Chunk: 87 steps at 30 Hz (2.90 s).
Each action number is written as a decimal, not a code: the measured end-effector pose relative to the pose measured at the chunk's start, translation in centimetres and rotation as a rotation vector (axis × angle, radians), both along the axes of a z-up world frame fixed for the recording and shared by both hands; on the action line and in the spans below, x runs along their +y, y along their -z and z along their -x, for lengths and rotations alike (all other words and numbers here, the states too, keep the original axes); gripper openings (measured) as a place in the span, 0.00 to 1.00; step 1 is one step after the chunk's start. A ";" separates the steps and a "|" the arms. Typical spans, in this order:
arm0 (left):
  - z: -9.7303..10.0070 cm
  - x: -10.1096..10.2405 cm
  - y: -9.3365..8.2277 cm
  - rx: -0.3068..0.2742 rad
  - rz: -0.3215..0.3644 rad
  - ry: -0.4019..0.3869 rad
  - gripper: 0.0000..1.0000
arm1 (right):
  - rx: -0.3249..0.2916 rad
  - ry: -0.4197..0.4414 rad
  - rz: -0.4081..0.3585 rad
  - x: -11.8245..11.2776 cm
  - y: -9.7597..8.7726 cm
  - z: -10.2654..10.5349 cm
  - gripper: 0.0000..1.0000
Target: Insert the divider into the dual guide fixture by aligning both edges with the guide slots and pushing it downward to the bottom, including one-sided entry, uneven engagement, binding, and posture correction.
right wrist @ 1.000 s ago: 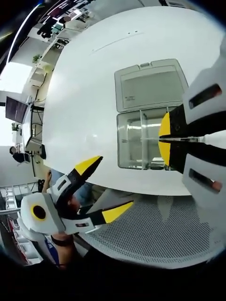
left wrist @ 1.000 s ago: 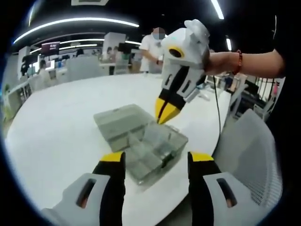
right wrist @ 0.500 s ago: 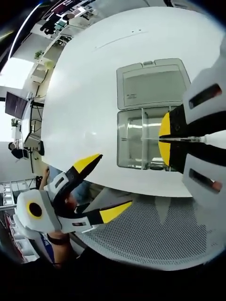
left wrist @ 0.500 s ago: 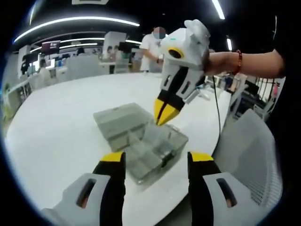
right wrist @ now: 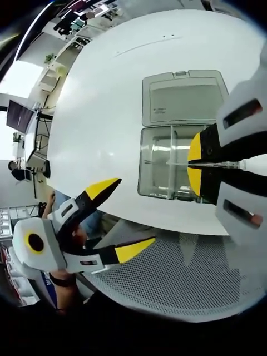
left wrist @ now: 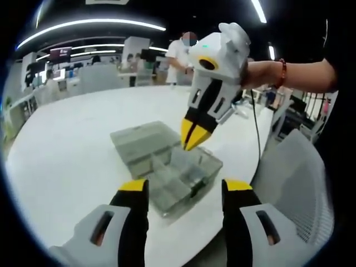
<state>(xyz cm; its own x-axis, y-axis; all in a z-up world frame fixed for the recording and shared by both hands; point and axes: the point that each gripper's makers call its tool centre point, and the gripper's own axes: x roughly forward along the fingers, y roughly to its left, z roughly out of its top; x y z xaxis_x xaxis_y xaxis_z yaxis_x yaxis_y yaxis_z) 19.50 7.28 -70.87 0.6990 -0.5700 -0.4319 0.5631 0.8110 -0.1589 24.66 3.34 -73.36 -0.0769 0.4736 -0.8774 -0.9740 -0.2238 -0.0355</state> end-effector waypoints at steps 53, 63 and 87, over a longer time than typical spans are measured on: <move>0.1 -0.1 0.4 0.022 0.005 0.004 0.51 | 0.012 0.013 0.131 0.4 4.1 -0.3 0.00; 0.1 -0.1 0.4 0.024 0.008 0.004 0.51 | -0.003 0.014 0.140 0.4 4.5 -0.2 0.00; -0.2 0.1 0.1 0.018 -0.002 -0.004 0.51 | -0.032 0.078 0.122 0.0 4.6 -0.5 0.00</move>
<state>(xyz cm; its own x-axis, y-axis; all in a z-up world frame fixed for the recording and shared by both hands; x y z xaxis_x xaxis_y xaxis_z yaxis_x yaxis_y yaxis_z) 19.65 7.37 -70.98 0.6932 -0.5664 -0.4458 0.5568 0.8135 -0.1677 25.17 3.36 -77.96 -0.0148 0.3665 -0.9303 -0.9875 -0.1516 -0.0440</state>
